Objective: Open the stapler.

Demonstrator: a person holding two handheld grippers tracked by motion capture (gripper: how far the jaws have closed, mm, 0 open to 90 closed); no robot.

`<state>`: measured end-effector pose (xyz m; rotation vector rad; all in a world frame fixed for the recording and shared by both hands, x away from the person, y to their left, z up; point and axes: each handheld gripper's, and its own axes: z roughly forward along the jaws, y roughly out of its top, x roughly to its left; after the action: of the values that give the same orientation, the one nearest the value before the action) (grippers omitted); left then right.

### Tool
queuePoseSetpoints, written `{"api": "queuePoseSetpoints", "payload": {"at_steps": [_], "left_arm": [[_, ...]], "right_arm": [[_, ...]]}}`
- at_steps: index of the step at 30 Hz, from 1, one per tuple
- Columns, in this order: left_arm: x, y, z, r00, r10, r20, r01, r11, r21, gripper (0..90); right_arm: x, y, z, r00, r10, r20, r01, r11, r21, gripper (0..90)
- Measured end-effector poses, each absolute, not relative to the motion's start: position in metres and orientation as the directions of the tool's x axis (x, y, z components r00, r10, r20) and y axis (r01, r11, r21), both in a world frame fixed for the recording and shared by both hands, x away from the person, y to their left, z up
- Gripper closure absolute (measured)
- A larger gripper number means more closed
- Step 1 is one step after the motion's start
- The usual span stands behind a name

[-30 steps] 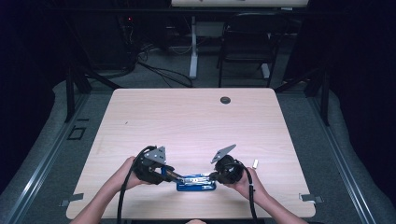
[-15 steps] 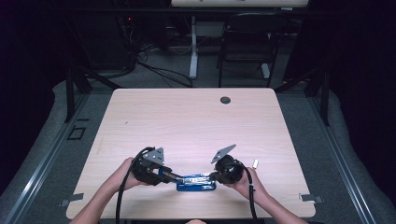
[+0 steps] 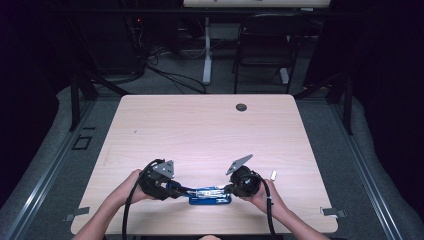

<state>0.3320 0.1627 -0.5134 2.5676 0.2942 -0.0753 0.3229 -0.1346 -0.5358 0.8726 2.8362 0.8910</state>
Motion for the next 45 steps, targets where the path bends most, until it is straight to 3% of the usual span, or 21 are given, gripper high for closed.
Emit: {"api": "queuePoseSetpoints", "payload": {"at_steps": [1,12,18,32,45], "left_arm": [[0.332,0.162,-0.516,0.977,0.192,-0.097,0.214,-0.849,0.483,64.8],[0.338,0.169,-0.53,0.966,0.203,-0.158,0.254,-0.847,0.467,64.4],[0.338,0.165,-0.538,0.972,0.196,-0.131,0.233,-0.887,0.398,64.0],[0.339,0.165,-0.534,0.974,0.19,-0.122,0.224,-0.888,0.402,64.1],[0.34,0.166,-0.534,0.974,0.186,-0.132,0.224,-0.886,0.406,64.1]], "right_arm": [[0.323,-0.135,-0.536,-0.839,0.53,0.124,0.505,0.673,0.541,90.0],[0.323,-0.135,-0.536,-0.84,0.528,0.125,0.505,0.675,0.538,90.0],[0.323,-0.134,-0.536,-0.836,0.533,0.128,0.511,0.674,0.534,90.0],[0.319,-0.127,-0.526,-0.847,0.525,0.087,0.479,0.68,0.555,89.8],[0.318,-0.076,-0.531,-0.889,0.443,0.116,0.42,0.689,0.591,90.0]]}}
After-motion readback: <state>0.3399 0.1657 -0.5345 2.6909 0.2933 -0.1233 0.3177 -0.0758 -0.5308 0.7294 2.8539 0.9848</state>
